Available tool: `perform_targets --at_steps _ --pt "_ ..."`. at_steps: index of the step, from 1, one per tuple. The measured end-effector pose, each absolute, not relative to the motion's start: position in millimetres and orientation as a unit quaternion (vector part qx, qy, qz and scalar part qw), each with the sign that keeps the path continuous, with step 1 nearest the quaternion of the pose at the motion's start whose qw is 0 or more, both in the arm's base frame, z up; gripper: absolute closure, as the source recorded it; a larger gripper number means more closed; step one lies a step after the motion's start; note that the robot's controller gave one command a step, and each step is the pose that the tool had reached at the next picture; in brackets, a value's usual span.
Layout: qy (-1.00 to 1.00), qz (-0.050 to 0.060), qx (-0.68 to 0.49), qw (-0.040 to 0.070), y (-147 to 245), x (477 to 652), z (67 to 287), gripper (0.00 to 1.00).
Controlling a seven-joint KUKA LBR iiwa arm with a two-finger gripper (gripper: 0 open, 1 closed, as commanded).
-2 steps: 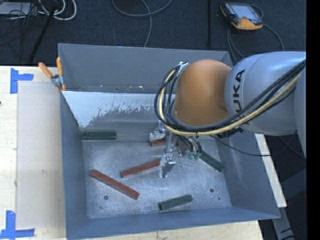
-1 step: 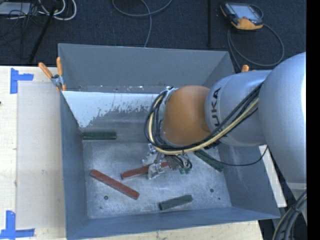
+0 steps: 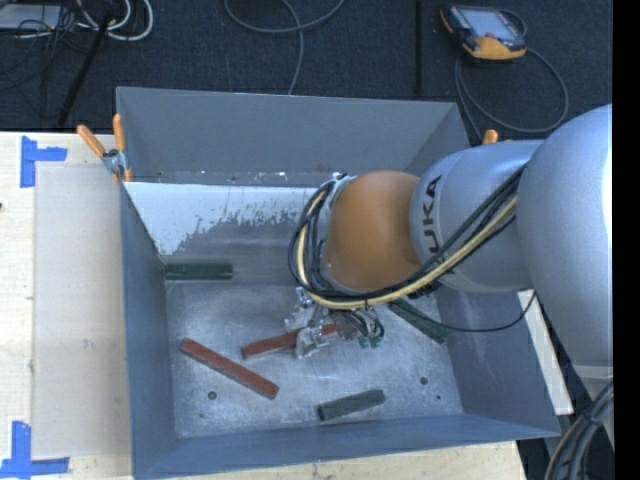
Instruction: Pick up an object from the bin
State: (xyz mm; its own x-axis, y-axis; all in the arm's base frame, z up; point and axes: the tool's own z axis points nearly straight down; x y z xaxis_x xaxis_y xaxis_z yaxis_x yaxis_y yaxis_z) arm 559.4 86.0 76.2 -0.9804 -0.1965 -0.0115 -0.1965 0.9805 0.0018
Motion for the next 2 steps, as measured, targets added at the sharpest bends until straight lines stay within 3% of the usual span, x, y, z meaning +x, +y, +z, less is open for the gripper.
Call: perform_targets --at_steps 1,2 --pt "0.995 0.000 -0.098 0.000 63.6 567.9 197.1 1.00" --pt "0.995 0.000 -0.098 0.000 63.5 567.8 197.0 1.00"
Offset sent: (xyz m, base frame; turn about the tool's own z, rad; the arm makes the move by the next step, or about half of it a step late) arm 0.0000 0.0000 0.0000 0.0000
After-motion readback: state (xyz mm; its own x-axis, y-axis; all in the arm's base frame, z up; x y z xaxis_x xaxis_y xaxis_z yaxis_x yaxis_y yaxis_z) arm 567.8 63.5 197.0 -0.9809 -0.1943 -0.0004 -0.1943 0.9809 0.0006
